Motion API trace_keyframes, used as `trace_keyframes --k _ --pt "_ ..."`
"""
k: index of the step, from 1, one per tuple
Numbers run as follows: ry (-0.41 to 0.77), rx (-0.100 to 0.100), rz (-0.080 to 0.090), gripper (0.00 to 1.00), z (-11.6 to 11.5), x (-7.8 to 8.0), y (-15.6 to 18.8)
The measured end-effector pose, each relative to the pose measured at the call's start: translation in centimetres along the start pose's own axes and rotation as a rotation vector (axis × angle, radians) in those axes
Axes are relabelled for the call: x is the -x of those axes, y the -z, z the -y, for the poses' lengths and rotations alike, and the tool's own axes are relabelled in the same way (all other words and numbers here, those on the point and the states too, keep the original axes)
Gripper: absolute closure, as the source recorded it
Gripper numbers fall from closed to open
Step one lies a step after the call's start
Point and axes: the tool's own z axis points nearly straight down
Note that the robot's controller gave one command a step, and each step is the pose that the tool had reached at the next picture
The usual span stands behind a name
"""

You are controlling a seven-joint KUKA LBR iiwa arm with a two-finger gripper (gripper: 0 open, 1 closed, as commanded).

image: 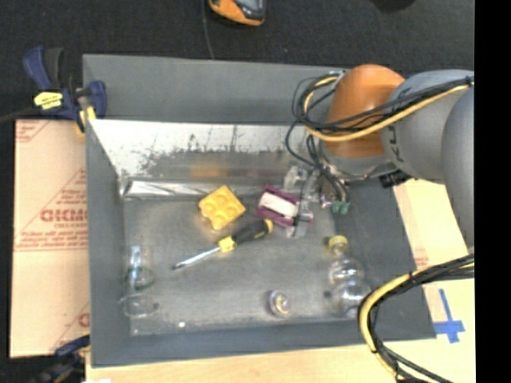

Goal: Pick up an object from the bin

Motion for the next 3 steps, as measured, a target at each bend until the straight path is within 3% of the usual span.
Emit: trace_keyframes --k 1,2,3 --pt "-0.193 0.0 0.015 0.0 -0.1 1.0 -3.6" --pt "-0.195 -0.003 0.004 1.0 0.4 -0.5 -4.7" --pt "-0.194 -0.003 0.004 1.0 0.4 -0.5 -4.7"
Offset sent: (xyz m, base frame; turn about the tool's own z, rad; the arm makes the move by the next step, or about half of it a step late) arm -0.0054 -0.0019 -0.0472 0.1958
